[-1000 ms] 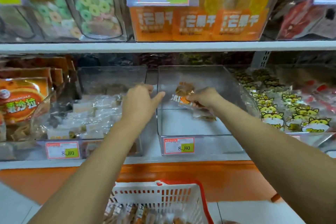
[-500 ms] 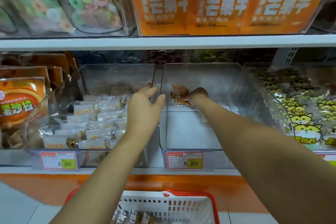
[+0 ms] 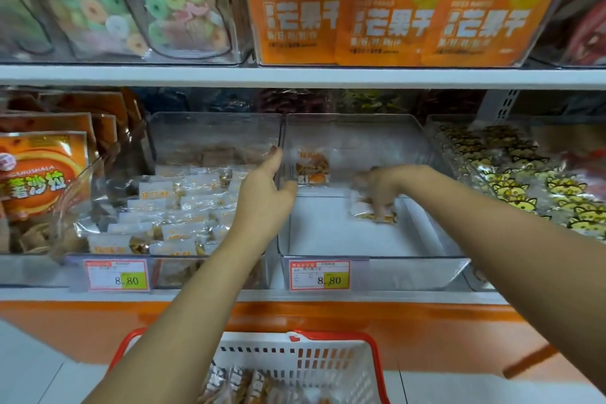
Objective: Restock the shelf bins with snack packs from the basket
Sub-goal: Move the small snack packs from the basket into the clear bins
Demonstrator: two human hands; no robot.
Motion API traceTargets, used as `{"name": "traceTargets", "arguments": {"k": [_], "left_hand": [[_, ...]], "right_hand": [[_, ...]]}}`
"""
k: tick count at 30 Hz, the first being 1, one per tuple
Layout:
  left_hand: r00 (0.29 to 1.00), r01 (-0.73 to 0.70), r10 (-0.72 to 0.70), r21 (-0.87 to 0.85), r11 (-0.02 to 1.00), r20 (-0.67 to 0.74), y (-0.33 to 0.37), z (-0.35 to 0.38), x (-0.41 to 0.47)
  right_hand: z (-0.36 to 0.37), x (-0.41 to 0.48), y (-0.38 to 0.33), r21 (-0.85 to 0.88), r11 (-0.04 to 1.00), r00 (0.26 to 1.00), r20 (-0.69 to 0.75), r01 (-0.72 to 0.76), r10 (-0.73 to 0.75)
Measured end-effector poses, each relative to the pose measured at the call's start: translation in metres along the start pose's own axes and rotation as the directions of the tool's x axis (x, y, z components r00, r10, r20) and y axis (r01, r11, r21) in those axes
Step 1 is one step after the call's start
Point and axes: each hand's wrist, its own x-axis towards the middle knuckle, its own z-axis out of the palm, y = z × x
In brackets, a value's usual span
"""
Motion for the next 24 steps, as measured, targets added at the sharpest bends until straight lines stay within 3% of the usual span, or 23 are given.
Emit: {"name": "traceTargets", "arguments": {"k": [2, 7, 9, 11, 13, 15, 17, 20, 24], "left_hand": [[1.0, 0.004, -0.004, -0.008, 1.0, -0.008, 0.002, 0.002, -0.003], [0.999, 0.023, -0.023, -0.013, 1.0, -0.023, -0.001, 0.004, -0.005], [0.999, 0.037, -0.038, -0.041, 0.998, -0.014, -0.001, 0.002, -0.006], [0.999, 0.052, -0.053, -0.072, 0.996, -0.008, -0.001, 0.001, -0.005], [0.998, 0.052, -0.053, -0.086, 0.995, -0.015, -0.001, 0.002, -0.005], [0.998, 0.054, -0.056, -0.089, 0.995, -0.022, -0.002, 0.004, -0.006], [0.998, 0.052, -0.055, -0.097, 0.994, -0.031, -0.002, 0.005, -0.008], [0.998, 0.053, -0.057, -0.102, 0.993, -0.034, -0.001, 0.005, -0.007], [0.999, 0.043, -0.046, -0.105, 0.994, -0.022, 0.0, 0.004, -0.01]], "right_hand": [[0.012, -0.008, 0.005, -0.004, 1.0, 0.997, 0.082, -0.003, 0.004], [0.037, -0.005, 0.009, 0.133, 0.99, 0.989, -0.146, 0.039, -0.019], [0.036, -0.009, 0.007, 0.295, 0.955, 0.98, -0.198, 0.039, 0.022], [0.03, -0.015, 0.006, 0.592, 0.803, 0.976, -0.205, 0.07, 0.067], [0.024, -0.02, 0.007, 0.877, 0.479, 0.998, -0.047, 0.02, 0.045], [0.022, -0.025, 0.008, 0.992, 0.105, 0.991, 0.074, -0.063, -0.109], [0.025, -0.025, 0.009, 0.989, -0.112, 0.975, 0.073, -0.099, -0.211], [0.026, -0.029, 0.002, 0.973, -0.205, 0.95, 0.039, -0.107, -0.311], [0.028, -0.03, 0.0, 0.965, -0.241, 0.927, 0.001, -0.099, -0.375]]}}
